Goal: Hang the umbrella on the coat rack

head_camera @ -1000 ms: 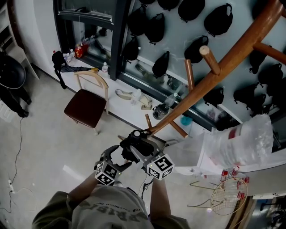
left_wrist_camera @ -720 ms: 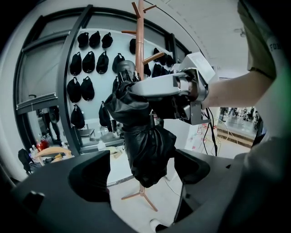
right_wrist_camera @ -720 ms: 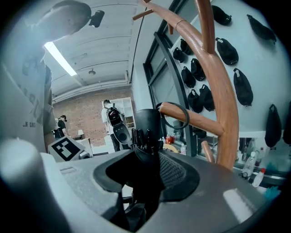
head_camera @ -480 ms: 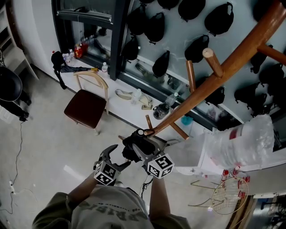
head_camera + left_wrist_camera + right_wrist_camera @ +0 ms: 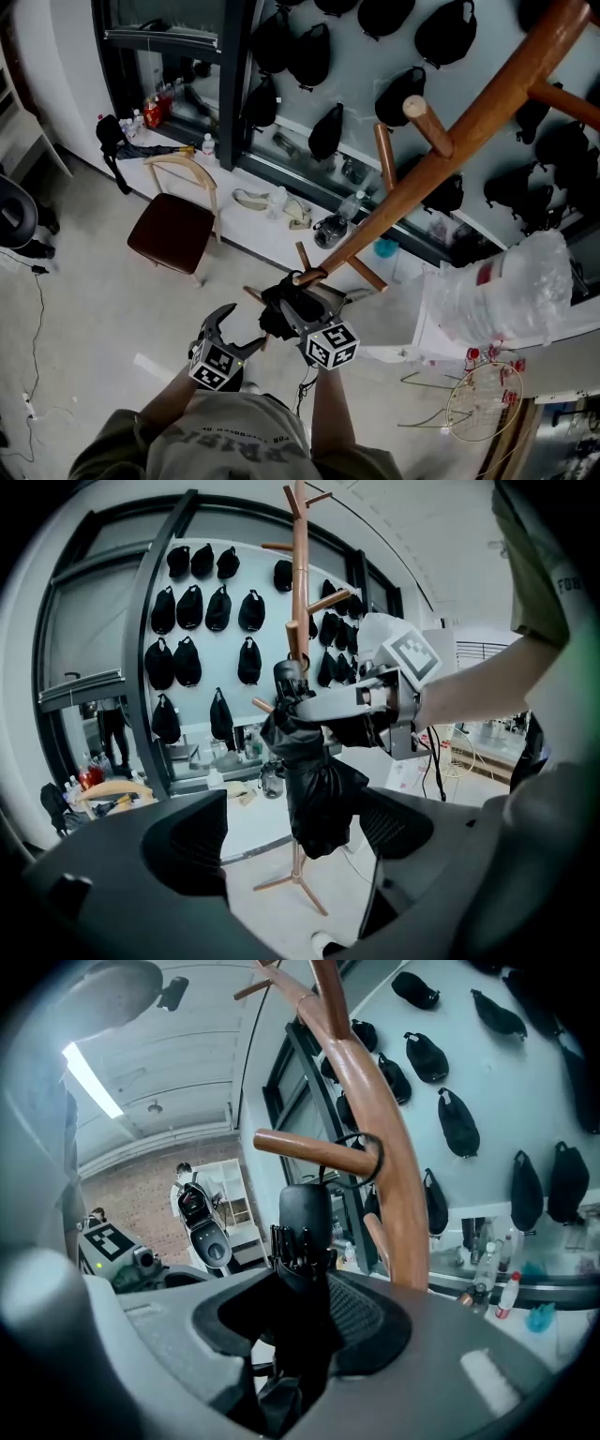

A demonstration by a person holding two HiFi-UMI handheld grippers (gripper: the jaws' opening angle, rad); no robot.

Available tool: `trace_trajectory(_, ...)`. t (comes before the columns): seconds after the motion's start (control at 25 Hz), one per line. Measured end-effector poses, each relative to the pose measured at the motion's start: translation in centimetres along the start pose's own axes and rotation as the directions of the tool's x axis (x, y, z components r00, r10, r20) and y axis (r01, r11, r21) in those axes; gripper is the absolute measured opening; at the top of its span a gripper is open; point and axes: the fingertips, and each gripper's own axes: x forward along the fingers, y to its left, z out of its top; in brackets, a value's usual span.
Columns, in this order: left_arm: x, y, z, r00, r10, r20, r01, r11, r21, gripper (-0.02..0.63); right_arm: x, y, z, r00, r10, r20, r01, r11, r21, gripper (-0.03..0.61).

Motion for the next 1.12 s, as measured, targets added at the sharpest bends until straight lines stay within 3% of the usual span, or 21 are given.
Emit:
trace_trajectory(0.32, -1.0, 1.1, 1.5, 0.998, 0.015, 0.064, -0.013, 0.999, -0.043, 0.449, 0.5, -1.6, -3.0, 0.998, -0.066, 0.006, 0.065, 0.997, 0.027, 0.169)
trace_trajectory(0.72, -2.5, 1.6, 4.5, 0.986, 0.073, 0.149, -0.064, 0.996, -0.060, 0.449, 0.8, -4.5, -4.9, 0.976, -0.214, 0.031, 0.214, 0.977, 0.003, 0.172)
trace_trajectory(1.12, -4.1, 3.7, 8.0, 0.961, 0.163, 0.224, -0.144, 0.985, -0.096, 0.449, 1.0, -6.0, -7.0, 0.920, -0.391, -0.025, 0.390, 0.920, -0.045, 0.179)
